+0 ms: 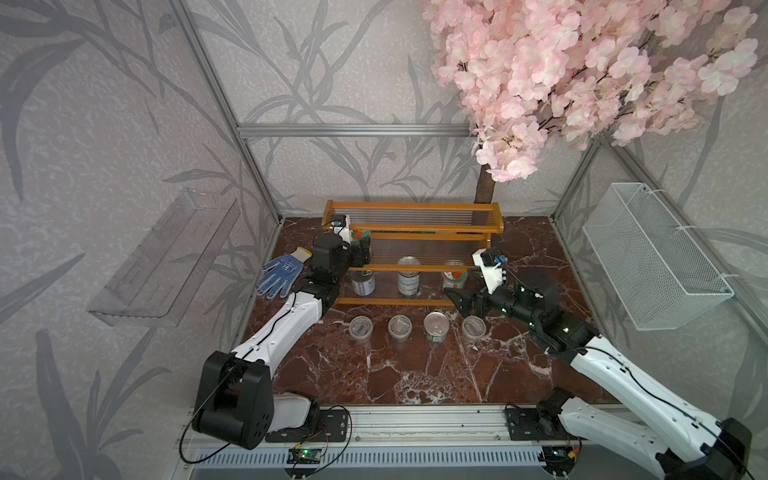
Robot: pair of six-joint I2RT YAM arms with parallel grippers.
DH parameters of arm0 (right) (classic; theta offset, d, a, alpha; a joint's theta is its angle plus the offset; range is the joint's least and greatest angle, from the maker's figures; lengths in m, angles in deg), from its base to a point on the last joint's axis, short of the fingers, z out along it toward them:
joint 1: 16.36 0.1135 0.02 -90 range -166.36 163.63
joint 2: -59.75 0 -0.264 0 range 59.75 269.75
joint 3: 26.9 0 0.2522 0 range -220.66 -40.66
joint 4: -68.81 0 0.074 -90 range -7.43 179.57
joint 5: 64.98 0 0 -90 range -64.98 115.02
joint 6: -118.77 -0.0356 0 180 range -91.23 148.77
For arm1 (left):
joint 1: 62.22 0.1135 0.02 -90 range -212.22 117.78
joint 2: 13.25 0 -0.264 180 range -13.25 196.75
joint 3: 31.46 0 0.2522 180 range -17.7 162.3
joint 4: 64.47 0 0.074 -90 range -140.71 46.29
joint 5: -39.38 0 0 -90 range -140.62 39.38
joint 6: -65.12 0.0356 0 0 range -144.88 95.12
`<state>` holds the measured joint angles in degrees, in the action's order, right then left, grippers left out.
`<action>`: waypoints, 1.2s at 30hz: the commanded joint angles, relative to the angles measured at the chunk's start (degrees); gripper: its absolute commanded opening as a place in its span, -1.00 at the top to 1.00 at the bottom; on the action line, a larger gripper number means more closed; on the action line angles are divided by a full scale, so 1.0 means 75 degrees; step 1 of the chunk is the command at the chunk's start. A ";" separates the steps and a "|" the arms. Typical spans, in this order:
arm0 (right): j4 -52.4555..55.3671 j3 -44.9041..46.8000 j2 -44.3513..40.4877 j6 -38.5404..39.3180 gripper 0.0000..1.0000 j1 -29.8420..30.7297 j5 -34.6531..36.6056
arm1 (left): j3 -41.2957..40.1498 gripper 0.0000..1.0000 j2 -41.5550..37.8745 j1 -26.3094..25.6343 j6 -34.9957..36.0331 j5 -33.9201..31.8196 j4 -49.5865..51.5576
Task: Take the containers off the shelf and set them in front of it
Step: 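Pick up a container from the shelf.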
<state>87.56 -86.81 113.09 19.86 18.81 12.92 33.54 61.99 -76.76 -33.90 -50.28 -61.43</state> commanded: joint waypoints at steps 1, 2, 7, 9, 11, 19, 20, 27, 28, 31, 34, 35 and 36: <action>-0.0186 -0.0070 0.0024 0.0063 -0.98 -0.0030 -0.0086 | -0.0162 -0.49 -0.0377 0.0016 -0.0039 0.0189 -0.0129; -0.0203 -0.0079 0.0042 0.0063 -0.98 -0.0026 -0.0096 | -0.0226 -0.49 -0.0404 0.0018 -0.0040 0.0251 -0.0140; -0.0212 -0.0069 0.0068 0.0046 -0.98 -0.0035 -0.0134 | -0.0446 -0.52 -0.0545 0.0014 -0.0064 0.0472 -0.0043; -0.0205 -0.0072 0.0080 0.0028 -0.98 -0.0026 -0.0135 | -0.0450 -0.56 -0.0545 0.0018 0.0000 0.0489 0.0015; -0.0225 -0.0078 0.0101 0.0027 -0.97 -0.0033 -0.0144 | -0.0394 -0.60 -0.0476 0.0016 0.0024 0.0533 0.0083; -0.0244 -0.0082 0.0130 0.0007 -0.98 -0.0038 -0.0088 | -0.0227 -0.78 -0.0267 0.0017 0.0025 0.0539 0.0082; -0.0240 -0.0081 0.0130 0.0010 -0.98 -0.0034 -0.0085 | -0.0185 -0.79 -0.0234 0.0017 0.0036 0.0528 0.0083; -0.0282 -0.0047 0.0118 -0.0001 -0.98 -0.0040 -0.0042 | 0.0212 -0.91 0.0169 0.0019 0.0073 0.0552 0.0081; -0.0279 -0.0035 0.0108 -0.0001 -0.98 -0.0038 -0.0032 | 0.0254 -0.92 0.0221 0.0023 0.0075 0.0551 0.0083; -0.0279 0.0000 0.0063 -0.0008 -0.98 -0.0040 0.0002 | 0.0368 -0.93 0.0334 0.0028 0.0080 0.0528 0.0029; -0.0280 0.0042 0.0048 -0.0014 -0.98 -0.0038 0.0042 | 0.0485 -0.93 0.0452 0.0020 0.0101 0.0550 -0.0018; -0.0285 0.0048 0.0048 -0.0019 -0.98 -0.0048 0.0049 | 0.0530 -0.93 0.0495 0.0028 0.0118 0.0563 0.0008; -0.0296 0.0048 0.0048 -0.0019 -0.98 -0.0050 0.0054 | 0.0571 -0.91 0.0549 0.0025 0.0133 0.0595 0.0021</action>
<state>87.08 -86.77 114.09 19.82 18.79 12.59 35.58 65.09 -76.76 -33.75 -46.43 -61.23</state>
